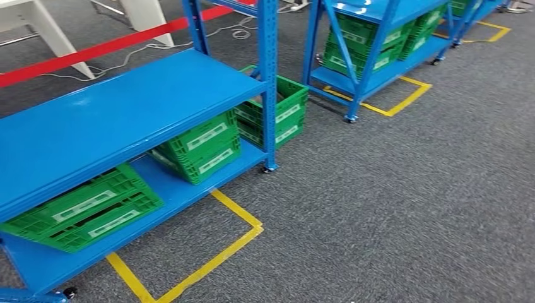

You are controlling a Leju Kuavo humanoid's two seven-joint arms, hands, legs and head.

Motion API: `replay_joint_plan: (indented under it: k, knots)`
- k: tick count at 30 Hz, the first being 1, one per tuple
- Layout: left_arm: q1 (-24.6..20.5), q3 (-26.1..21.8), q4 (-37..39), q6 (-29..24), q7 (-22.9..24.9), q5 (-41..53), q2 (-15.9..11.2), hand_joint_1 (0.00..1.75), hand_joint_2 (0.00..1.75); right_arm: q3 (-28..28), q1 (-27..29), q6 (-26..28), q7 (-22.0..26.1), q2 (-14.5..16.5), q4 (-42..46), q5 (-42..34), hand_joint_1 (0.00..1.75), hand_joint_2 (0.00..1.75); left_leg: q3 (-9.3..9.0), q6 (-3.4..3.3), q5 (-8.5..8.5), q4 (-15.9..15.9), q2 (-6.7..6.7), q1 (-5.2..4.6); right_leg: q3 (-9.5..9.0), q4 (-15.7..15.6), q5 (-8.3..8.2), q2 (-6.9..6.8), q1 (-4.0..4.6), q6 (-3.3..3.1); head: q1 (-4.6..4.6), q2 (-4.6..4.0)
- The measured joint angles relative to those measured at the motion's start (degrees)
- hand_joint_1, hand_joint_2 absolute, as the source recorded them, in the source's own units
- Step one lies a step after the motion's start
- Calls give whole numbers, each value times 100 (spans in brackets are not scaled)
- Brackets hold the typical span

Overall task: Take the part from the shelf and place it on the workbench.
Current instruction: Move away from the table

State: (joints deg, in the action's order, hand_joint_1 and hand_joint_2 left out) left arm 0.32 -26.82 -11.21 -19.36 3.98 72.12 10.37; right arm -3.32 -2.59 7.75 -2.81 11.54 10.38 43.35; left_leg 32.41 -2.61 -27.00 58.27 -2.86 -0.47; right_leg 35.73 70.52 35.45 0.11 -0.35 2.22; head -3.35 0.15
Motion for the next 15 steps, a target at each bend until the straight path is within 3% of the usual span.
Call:
replay_joint_plan:
  k: [2, 3, 5, 6, 7, 9, 11, 13, 14, 15]
  knots:
    - [-5, 0, 0, -6, -1, 8, 4, 0, 0, 0, 9, -14, 1, 1, -1, 1, 0, 0, -4, 46, -19, 31, -165, 14, -293, -735, -398, 226, -41, 22, 6, 0]
    - [-11, 0, 0, -9, -1, 10, 6, 0, 0, 0, 16, -19, 1, 1, -1, 1, 0, 0, 17, 81, -23, 55, -242, 17, -423, -1006, -481, 361, -60, 11, 8, 0]
    - [-7, 1, 0, -18, 0, 12, 8, 0, 0, 0, 22, -24, 2, 2, -2, 0, 0, 0, 80, 163, -2, 84, -370, 29, -523, -1186, -467, 496, -60, -47, 6, 0]
    - [0, 1, 0, -22, 0, 12, 9, 0, 0, 0, 20, -24, 3, 2, -1, 0, 0, 0, 108, 198, 11, 87, -424, 43, -542, -1202, -470, 438, -56, -95, 2, 0]
    - [10, 1, 0, -25, 0, 12, 10, 0, 0, 0, 17, -25, 3, 3, -1, 0, 0, 0, 128, 231, 0, 108, -380, 46, -546, -1214, -485, 368, -54, -135, -3, 0]
    - [8, 1, 0, -28, 0, 10, 10, 0, 0, 0, 31, -25, 2, 4, 0, -1, 0, 0, 251, 286, -171, 377, -113, 35, -565, -1239, -499, 206, -56, -217, -37, 0]
    - [-5, 0, 0, -34, -1, 11, 7, 0, 0, -1, 59, -25, 3, 2, 0, -4, 0, 0, 549, 330, -514, 1044, 163, 39, -571, -1244, -483, 21, -35, -272, -65, 0]
    - [-5, 0, 0, -49, -10, 29, 4, 0, 0, -2, 71, -27, 17, -3, 0, -4, 0, 0, 806, 350, -718, 1630, 226, 54, -575, -1244, -464, -159, -17, -292, -64, 0]
    - [1, 0, 0, -61, -21, 40, 4, 0, 0, -2, 71, -28, 33, -4, 0, -1, 0, 0, 807, 347, -670, 1661, 238, 56, -582, -1244, -455, -240, -11, -296, -66, 0]
    - [9, 0, 0, -73, -37, 49, 3, 0, 0, -2, 72, -26, 49, -4, 0, 5, 0, 0, 700, 334, -521, 1469, 259, 54, -596, -1244, -444, -311, -6, -295, -66, 0]
